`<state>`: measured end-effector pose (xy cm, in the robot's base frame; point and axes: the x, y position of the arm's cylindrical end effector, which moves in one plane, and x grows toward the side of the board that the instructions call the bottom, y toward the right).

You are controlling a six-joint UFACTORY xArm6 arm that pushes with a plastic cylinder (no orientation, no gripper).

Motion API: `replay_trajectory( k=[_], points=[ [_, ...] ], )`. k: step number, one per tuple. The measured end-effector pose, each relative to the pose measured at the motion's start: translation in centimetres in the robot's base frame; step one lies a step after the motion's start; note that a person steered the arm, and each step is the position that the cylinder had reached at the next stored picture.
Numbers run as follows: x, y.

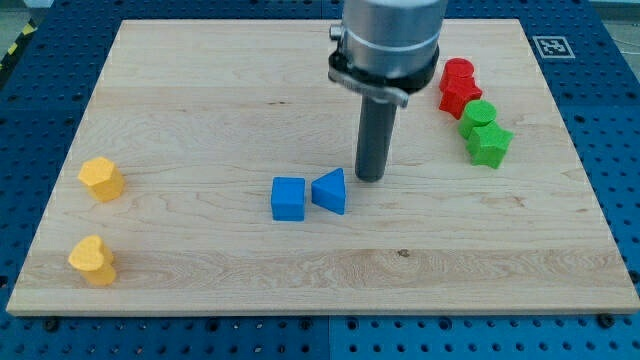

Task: Place the blue triangle diagonal to the green star

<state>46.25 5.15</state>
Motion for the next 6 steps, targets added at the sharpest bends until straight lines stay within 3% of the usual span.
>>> replay_trajectory(
  k=[1,2,4,6],
  points=[
    [-0.4,-4.5],
    [0.9,-4.6],
    [2.6,-4.5],
    [2.0,0.0]
  ],
)
